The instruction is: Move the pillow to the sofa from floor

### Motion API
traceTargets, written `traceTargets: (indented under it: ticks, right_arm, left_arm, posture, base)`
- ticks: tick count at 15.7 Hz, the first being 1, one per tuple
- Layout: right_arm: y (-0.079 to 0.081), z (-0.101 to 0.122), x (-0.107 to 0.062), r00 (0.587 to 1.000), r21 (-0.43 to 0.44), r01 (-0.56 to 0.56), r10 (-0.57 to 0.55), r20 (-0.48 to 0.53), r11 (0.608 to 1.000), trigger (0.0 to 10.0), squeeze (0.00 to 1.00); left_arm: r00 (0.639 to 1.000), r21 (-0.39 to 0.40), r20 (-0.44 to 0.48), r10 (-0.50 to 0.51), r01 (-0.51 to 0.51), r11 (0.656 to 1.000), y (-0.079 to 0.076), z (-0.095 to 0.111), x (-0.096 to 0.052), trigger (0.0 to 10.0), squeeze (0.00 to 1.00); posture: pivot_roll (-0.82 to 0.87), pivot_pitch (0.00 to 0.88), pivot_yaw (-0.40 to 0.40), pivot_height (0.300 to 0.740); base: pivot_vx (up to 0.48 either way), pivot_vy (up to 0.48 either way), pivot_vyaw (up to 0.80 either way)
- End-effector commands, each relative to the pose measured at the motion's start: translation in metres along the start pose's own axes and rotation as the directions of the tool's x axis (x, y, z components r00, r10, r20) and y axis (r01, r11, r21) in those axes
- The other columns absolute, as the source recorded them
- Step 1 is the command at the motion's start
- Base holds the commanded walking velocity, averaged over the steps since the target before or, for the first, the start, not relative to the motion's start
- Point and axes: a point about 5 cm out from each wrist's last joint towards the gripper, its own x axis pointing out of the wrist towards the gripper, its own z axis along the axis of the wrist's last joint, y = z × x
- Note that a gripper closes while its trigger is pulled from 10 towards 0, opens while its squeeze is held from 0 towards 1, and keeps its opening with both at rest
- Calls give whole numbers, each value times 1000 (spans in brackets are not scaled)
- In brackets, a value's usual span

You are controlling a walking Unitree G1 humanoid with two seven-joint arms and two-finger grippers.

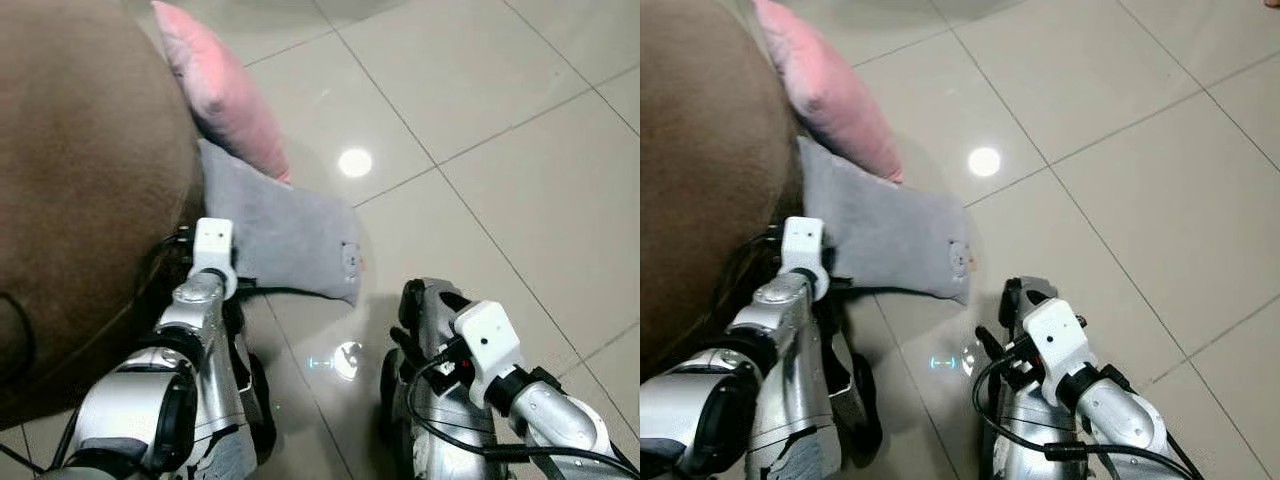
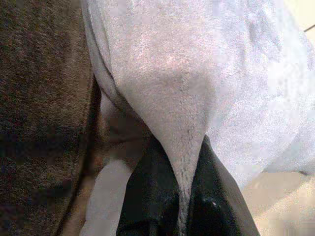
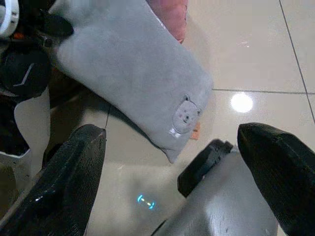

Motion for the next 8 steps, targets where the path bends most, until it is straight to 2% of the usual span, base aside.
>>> traceTargets:
  ticks: [1, 2, 3, 4, 5, 6, 7, 8]
  right_arm:
    - [2, -5, -3, 1000, 21, 9, -9, -15, 1000, 10000, 0]
    - [1, -2, -4, 999, 35, 43, -43, 7, 998, 10000, 0]
    - [1, -1, -4, 998, 40, 56, -57, 16, 998, 10000, 0]
    - [-1, 6, -8, 991, 62, 114, -117, 56, 992, 10000, 0]
    - [-8, 17, -13, 966, 103, 215, -227, 120, 971, 10000, 0]
    - [-16, 26, -16, 931, 128, 294, -314, 186, 947, 10000, 0]
    - [-25, 30, -20, 893, 133, 399, -417, 170, 907, 10000, 0]
    - [-33, 34, -22, 856, 182, 463, -491, 162, 867, 10000, 0]
  left_arm:
    - [999, -31, -9, -46, 45, 998, -3, -9, -2, 0, 0]
    - [990, -71, 62, -130, 134, 988, -10, 2, -2, 0, 0]
    - [983, -85, 92, -156, 164, 983, -12, 7, -1, 0, 0]
    - [948, -126, 216, -235, 265, 956, -17, 32, -3, 0, 0]
    - [870, -111, 355, -341, 402, 909, -23, 61, -11, 0, 0]
    - [804, -52, 428, -412, 478, 877, -28, 78, -21, 0, 0]
    - [727, 17, 503, -467, 532, 846, -31, 95, -38, 0, 0]
    - [661, 75, 558, -501, 561, 824, -32, 110, -53, 0, 0]
  posture:
    - [-49, 319, 28, 470]
    - [-47, 292, 31, 470]
    - [-47, 288, 32, 470]
    - [-49, 259, 34, 470]
    - [-41, 223, 33, 470]
    - [-36, 201, 30, 470]
    - [-30, 177, 25, 470]
    - [-24, 154, 17, 470]
  base:
    - [0, 0, 0]
    - [0, 0, 0]
    - [0, 0, 0]
    - [0, 0, 0]
    - [0, 0, 0]
    - [0, 0, 0]
    - [0, 0, 0]
    - [0, 0, 0]
